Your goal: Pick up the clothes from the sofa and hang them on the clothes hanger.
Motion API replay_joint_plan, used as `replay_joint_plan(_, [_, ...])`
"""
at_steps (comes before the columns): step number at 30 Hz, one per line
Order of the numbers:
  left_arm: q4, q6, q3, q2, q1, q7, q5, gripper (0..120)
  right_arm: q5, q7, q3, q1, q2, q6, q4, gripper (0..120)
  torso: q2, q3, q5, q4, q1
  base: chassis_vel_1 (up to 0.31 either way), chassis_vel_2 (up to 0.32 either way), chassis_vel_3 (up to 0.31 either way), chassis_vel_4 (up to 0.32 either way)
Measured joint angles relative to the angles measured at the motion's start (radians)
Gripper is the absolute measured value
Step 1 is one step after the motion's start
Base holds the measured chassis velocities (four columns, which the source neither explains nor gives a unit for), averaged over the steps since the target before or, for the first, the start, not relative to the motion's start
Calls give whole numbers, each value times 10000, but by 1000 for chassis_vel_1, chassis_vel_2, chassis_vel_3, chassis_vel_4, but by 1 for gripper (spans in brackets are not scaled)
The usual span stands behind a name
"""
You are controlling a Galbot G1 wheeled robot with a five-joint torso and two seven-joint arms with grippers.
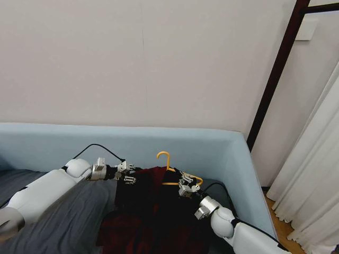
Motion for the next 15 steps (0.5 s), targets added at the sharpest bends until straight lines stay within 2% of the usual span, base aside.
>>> replay_joint_plan(4, [-24, 0, 1, 2, 40, 0, -49, 7, -147, 29, -2, 8, 17, 109, -56, 4, 0, 0, 0, -1, 0, 0, 0, 0, 0])
replay_joint_plan(15, [-157, -147, -213, 176, 348, 215, -180, 6, -183, 28, -7, 4, 28, 177, -16, 4, 0, 0, -1, -1, -1, 0, 0, 0, 0])
